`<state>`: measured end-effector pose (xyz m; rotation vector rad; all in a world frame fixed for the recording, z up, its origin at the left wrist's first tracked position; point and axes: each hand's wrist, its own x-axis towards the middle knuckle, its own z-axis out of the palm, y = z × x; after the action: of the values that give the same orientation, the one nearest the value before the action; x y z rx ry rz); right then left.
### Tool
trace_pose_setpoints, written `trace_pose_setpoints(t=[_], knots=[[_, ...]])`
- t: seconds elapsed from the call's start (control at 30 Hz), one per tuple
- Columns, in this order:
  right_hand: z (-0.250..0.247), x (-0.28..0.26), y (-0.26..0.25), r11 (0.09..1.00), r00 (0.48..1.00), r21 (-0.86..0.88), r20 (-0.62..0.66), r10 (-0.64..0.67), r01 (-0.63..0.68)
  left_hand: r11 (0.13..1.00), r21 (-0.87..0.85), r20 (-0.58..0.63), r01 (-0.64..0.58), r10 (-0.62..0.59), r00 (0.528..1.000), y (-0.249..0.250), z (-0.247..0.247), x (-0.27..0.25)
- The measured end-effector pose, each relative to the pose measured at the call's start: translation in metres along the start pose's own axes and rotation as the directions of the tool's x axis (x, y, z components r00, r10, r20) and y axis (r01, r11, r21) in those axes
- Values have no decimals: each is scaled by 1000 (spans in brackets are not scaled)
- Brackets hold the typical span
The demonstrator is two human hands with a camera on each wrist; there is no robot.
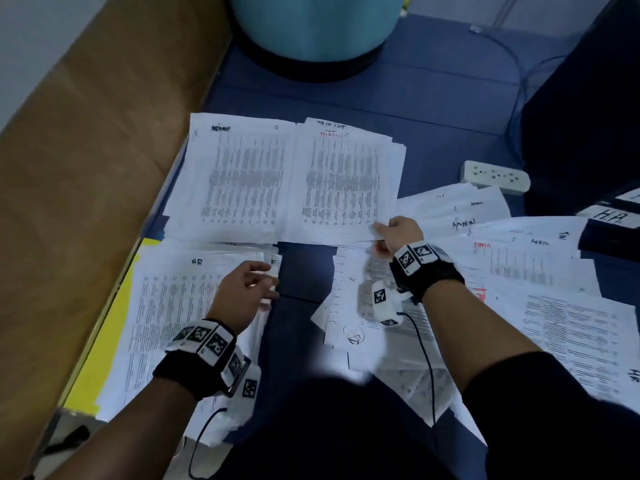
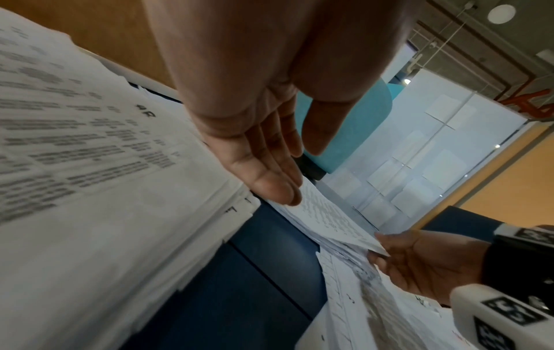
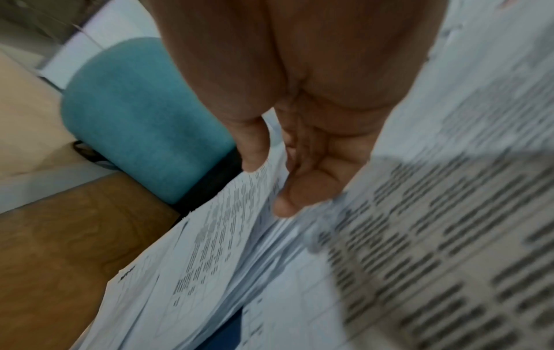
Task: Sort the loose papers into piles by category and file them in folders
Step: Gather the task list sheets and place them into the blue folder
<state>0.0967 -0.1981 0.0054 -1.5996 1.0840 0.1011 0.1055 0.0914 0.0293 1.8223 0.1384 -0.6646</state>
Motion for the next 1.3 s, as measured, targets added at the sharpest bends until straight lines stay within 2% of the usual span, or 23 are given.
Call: trace_pose_setpoints(t=[0.17, 0.27, 0.33, 0.4, 0.47, 0.53, 0.63, 0.83, 1.0, 1.17, 1.3], knots=[[-69, -29, 35, 984, 991, -170, -109, -74, 55, 999, 43, 125, -31, 26, 992, 9, 40, 6], [-116, -55, 77, 958, 982, -287, -186, -30, -25, 982, 165, 231, -93, 53, 971, 7, 69, 8], [-137, -72, 100, 932, 966, -340, -257, 38, -128, 965, 231, 289, -122, 51, 956, 3, 88, 9], [-148, -82, 126, 903, 950, -381, -304, 78, -196, 937, 319, 346, -145, 27, 938, -1, 105, 7], [-148, -89, 144, 881, 953, -418, -285, 103, -221, 887, 431, 378, -169, -7, 926, -6, 120, 3], [-142, -94, 155, 881, 959, -419, -260, 114, -219, 843, 502, 364, -193, -4, 931, -9, 130, -2], [-139, -105, 156, 910, 948, -346, -291, 127, -228, 835, 514, 332, -197, 19, 943, -9, 141, -13], [-168, -119, 154, 910, 953, -405, -299, -43, -86, 809, 554, 311, -197, 19, 950, -10, 143, -24], [-209, -135, 152, 874, 944, -484, -307, -123, -43, 789, 555, 324, -264, 87, 942, -2, 145, -36], [-243, -164, 127, 811, 913, -539, -171, -371, 229, 787, 505, 318, -355, 212, 924, 27, 155, -55], [-267, -180, 97, 755, 861, -532, -91, -500, 382, 774, 413, 416, -480, 308, 855, 60, 164, -70]])
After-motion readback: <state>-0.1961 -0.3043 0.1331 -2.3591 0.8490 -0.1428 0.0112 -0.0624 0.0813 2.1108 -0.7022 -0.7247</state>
